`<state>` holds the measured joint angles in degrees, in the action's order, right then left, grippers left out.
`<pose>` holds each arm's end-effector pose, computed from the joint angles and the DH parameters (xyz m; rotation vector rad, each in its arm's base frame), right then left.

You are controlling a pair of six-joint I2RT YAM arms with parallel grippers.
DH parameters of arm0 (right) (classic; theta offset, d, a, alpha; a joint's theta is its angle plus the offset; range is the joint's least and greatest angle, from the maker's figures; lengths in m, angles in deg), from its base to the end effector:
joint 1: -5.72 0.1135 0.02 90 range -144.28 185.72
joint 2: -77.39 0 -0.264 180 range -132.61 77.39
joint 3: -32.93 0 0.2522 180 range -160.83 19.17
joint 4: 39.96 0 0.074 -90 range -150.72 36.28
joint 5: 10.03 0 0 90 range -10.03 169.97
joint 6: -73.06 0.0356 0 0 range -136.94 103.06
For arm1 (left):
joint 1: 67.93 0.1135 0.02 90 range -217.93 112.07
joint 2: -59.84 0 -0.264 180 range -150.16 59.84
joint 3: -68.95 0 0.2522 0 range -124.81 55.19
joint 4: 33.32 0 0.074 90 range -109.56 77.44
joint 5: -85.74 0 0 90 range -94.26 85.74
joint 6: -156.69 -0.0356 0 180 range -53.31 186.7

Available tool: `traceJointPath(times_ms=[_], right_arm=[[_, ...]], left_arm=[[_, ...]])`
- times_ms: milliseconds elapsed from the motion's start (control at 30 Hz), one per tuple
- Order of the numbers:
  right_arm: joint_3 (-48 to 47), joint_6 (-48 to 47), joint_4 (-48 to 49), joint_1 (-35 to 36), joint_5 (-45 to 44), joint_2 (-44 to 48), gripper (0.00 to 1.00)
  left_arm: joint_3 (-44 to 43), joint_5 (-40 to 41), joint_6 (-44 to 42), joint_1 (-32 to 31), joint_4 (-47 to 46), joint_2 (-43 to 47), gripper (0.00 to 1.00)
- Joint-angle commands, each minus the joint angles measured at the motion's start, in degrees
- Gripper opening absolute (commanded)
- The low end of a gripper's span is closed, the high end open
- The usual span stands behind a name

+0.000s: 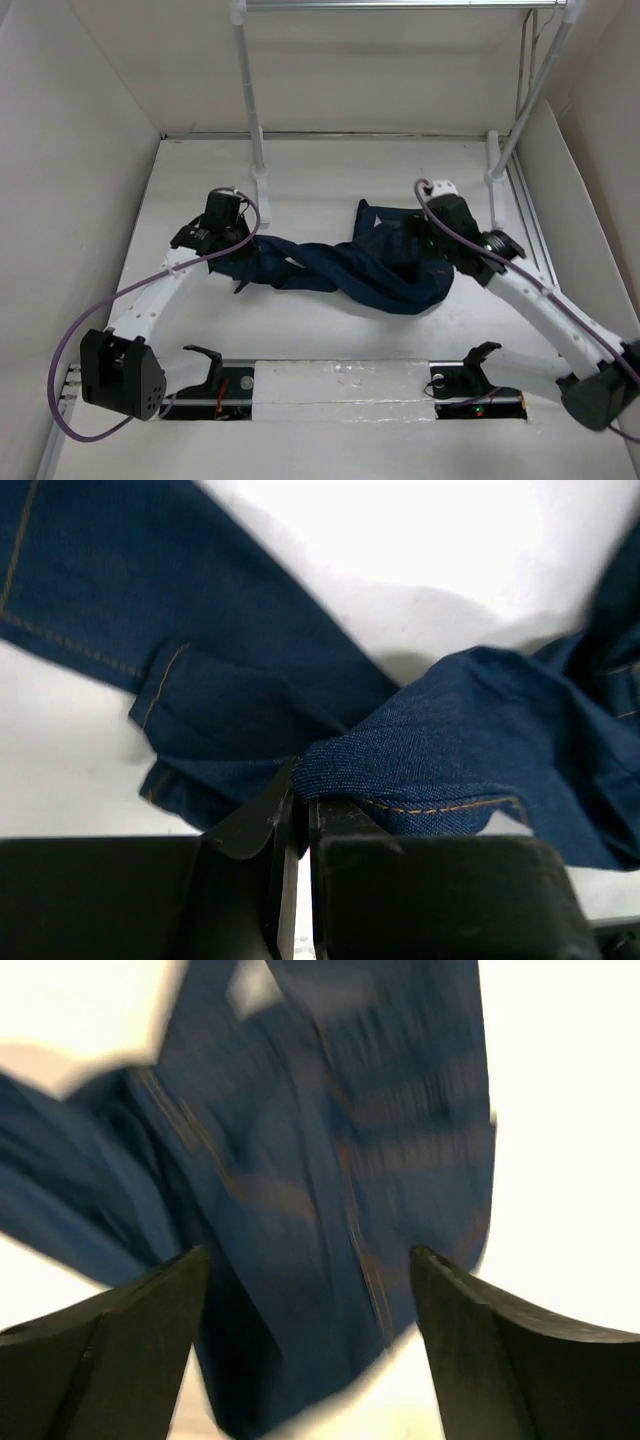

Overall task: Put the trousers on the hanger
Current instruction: Flatten out the trousers at the center of the board.

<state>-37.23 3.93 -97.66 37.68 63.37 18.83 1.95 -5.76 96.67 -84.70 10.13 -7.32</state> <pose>0.1787 0.0995 0.3115 -0.0889 2.3341 0.1134 0.2382 -0.0728 0.2805 -0.2597 2.3588 -0.4319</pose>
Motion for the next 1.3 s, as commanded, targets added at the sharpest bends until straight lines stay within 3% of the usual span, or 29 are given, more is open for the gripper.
traceJointPath(times_ms=[0,100,233,367,433,467,500,567,667,767,800,867,900,1033,1233,1267], right_arm=[[-9.5,-11.1,7.8,4.1,-2.3,-12.6,0.88],[-13.7,-13.0,11.0,3.3,-3.9,-21.9,0.93],[-18.8,-15.8,19.0,0.2,1.3,-36.0,0.94],[-30.7,-15.9,16.8,-1.6,6.7,-49.1,0.93],[-36.7,-15.3,15.9,-1.6,9.4,-53.3,0.93],[-37.9,-14.3,16.1,-1.6,8.8,-56.2,0.93],[-38.7,-13.5,16.3,-1.6,8.3,-57.4,0.94],[-40.4,-10.7,16.7,-2.1,8.4,-59.3,0.94],[-40.7,-7.8,17.8,-2.7,8.8,-62.0,0.92],[-42.5,-7.2,16.0,-4.0,8.4,-64.6,0.81],[-42.6,-7.2,15.6,-4.0,7.9,-64.7,0.67],[-40.4,-7.8,17.0,-3.5,6.1,-63.0,0.52],[-39.1,-8.0,17.8,-3.5,5.4,-61.9,0.3],[-33.1,-9.3,22.3,-2.9,3.7,-54.8,0.15],[-24.7,-11.2,25.0,-2.3,3.6,-42.4,0.14],[-24.0,-11.4,25.1,-1.8,4.5,-39.5,0.14]], left_arm=[[1.3,-0.9,0.7,0.0,2.0,0.8,0.0],[2.3,-1.1,0.9,0.0,3.3,2.5,0.0],[5.6,-2.4,2.6,-2.0,6.1,5.3,0.0],[6.7,-6.5,2.5,-2.0,9.0,5.7,0.04],[5.1,-4.6,1.7,-2.0,9.7,6.4,0.28],[3.8,-1.4,1.5,-2.0,9.9,6.7,0.52],[2.0,0.5,1.3,-2.0,10.2,6.7,0.62],[-4.5,5.1,1.0,-0.9,11.3,5.6,0.79],[-8.7,11.0,1.0,1.8,8.6,3.2,0.93],[-8.1,3.1,-0.1,8.1,4.0,-3.6,0.92],[-7.0,1.9,-0.2,12.4,1.9,-5.8,0.91],[-6.6,2.0,-0.3,15.6,0.1,-11.8,0.88],[-6.9,3.1,-0.5,17.0,-2.1,-13.2,0.88],[-12.1,4.2,-1.4,17.0,-3.2,-24.6,0.87],[-18.0,6.6,-1.7,14.8,-3.9,-35.2,0.79],[-18.2,7.1,-1.6,14.8,-3.9,-36.1,0.73]])
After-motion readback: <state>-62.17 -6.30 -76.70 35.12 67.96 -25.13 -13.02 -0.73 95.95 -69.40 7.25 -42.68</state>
